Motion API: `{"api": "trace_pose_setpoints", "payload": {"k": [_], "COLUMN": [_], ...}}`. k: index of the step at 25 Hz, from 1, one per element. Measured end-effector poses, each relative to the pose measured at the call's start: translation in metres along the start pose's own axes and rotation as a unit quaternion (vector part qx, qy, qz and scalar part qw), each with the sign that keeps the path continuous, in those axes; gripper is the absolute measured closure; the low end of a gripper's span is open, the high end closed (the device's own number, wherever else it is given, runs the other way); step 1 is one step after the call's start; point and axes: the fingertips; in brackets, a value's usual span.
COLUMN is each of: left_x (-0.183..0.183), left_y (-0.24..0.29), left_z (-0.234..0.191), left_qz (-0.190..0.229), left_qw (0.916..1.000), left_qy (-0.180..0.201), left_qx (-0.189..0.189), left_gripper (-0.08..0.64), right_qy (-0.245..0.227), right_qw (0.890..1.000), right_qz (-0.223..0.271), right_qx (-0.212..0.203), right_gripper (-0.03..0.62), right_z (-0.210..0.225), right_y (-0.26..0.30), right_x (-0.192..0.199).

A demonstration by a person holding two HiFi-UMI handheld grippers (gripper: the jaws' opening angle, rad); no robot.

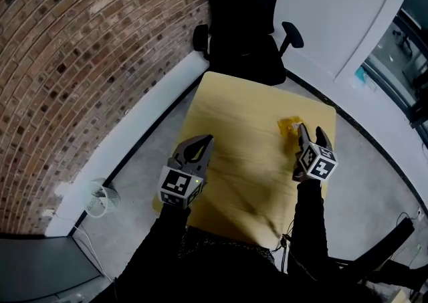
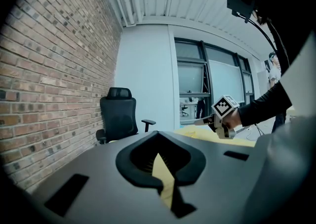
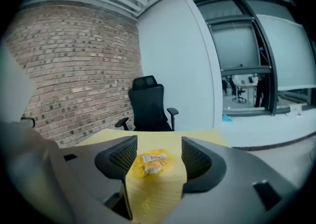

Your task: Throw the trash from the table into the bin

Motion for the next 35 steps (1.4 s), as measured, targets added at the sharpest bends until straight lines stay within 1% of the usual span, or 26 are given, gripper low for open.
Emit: {"api": "trace_pose_setpoints", "payload": {"k": [2, 4, 8, 11, 13, 16, 17, 18, 19, 20, 21, 23, 25, 27, 31, 33, 35], "left_x": [0.003, 0.009, 0.016, 0.015, 0.016, 0.020, 0.020, 0.020, 0.019, 0.018, 0.018, 0.019, 0.020, 0.021, 0.019, 0.015, 0.014], "left_y": [-0.002, -0.005, -0.011, -0.015, -0.018, -0.022, -0.023, -0.023, -0.024, -0.024, -0.025, -0.026, -0.028, -0.031, -0.037, -0.040, -0.045], "left_z": [0.000, -0.001, -0.004, -0.006, -0.008, -0.011, -0.011, -0.011, -0.011, -0.011, -0.011, -0.011, -0.011, -0.012, -0.014, -0.014, -0.014], "left_qz": [-0.005, -0.010, -0.019, -0.017, -0.018, -0.024, -0.025, -0.024, -0.022, -0.020, -0.019, -0.020, -0.022, -0.025, -0.024, -0.016, -0.009], "left_qw": [1.0000, 0.9999, 0.9996, 0.9995, 0.9993, 0.9990, 0.9989, 0.9989, 0.9989, 0.9989, 0.9989, 0.9987, 0.9986, 0.9983, 0.9979, 0.9978, 0.9975], "left_qy": [-0.001, -0.004, -0.004, -0.003, -0.004, -0.005, -0.005, -0.006, -0.006, -0.007, -0.009, -0.010, -0.007, -0.007, -0.006, -0.005, -0.009], "left_qx": [-0.005, -0.010, -0.019, -0.026, -0.032, -0.038, -0.039, -0.040, -0.041, -0.042, -0.043, -0.045, -0.048, -0.052, -0.061, -0.064, -0.070], "left_gripper": [0.554, 0.554, 0.554, 0.554, 0.554, 0.554, 0.554, 0.554, 0.554, 0.554, 0.554, 0.554, 0.554, 0.554, 0.554, 0.554, 0.554], "right_qy": [0.030, 0.040, 0.039, 0.011, 0.000, 0.007, -0.001, -0.017, -0.035, -0.051, -0.063, -0.078, -0.090, -0.090, -0.101, -0.117, -0.149], "right_qw": [0.999, 0.998, 0.997, 0.997, 0.996, 0.993, 0.992, 0.992, 0.991, 0.991, 0.990, 0.989, 0.988, 0.989, 0.990, 0.989, 0.985], "right_qz": [-0.028, -0.044, -0.063, -0.075, -0.092, -0.120, -0.125, -0.126, -0.124, -0.123, -0.124, -0.127, -0.124, -0.119, -0.088, -0.071, -0.045], "right_qx": [0.009, 0.005, -0.004, 0.000, -0.003, -0.009, -0.013, -0.015, -0.015, -0.013, -0.011, -0.014, -0.019, -0.021, -0.030, -0.049, -0.076], "right_gripper": [0.325, 0.325, 0.325, 0.325, 0.328, 0.330, 0.333, 0.344, 0.381, 0.477, 0.491, 0.555, 0.574, 0.578, 0.580, 0.580, 0.580], "right_z": [0.005, 0.004, 0.000, 0.000, -0.003, -0.007, -0.009, -0.010, -0.010, -0.010, -0.009, -0.011, -0.012, -0.014, -0.024, -0.039, -0.058], "right_y": [0.013, 0.024, 0.043, 0.056, 0.059, 0.057, 0.056, 0.056, 0.056, 0.055, 0.055, 0.052, 0.052, 0.050, 0.044, 0.037, 0.027], "right_x": [0.009, 0.014, 0.022, 0.030, 0.037, 0.048, 0.051, 0.053, 0.054, 0.055, 0.056, 0.059, 0.061, 0.060, 0.040, 0.031, 0.024]}}
Point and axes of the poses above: the fingertips, and each gripper's own axes: y forward along the fingers, z to its right, x out of its underside, and after that the axes turned 14 degrees about x, right-handed
